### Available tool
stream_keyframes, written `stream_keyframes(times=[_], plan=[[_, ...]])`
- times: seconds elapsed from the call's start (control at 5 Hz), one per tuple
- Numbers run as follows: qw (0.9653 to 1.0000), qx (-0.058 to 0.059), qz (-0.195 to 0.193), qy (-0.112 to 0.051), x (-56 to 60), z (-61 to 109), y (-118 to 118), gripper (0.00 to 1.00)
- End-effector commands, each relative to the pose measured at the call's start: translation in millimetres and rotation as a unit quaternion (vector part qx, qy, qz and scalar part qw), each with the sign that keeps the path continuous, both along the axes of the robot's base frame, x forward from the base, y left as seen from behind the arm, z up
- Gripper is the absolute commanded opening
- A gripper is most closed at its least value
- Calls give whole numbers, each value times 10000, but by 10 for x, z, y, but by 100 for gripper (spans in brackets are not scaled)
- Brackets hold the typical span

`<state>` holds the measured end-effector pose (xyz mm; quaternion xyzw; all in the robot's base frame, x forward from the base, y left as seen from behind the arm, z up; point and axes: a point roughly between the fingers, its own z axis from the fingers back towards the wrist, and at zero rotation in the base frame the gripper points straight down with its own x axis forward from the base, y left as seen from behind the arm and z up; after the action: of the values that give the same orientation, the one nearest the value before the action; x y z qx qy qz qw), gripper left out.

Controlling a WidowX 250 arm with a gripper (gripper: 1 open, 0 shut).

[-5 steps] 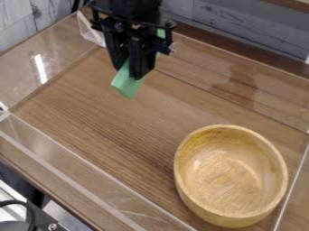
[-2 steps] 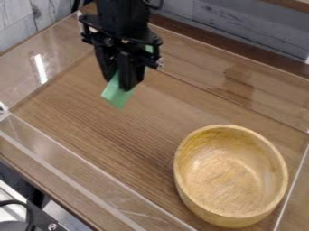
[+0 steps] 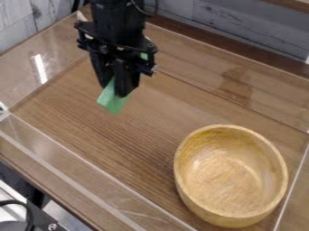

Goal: Remove the green block from inside the brown bowl and put it on the table

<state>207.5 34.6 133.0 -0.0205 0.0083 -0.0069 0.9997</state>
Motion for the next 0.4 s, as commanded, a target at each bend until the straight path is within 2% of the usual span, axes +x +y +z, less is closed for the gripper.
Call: stream_keyframes(times=[0.0,0.2], plan=[[9997,87,-1,-236,6,72,56,0],[9997,123,-38,-227,-8,17,64,0]])
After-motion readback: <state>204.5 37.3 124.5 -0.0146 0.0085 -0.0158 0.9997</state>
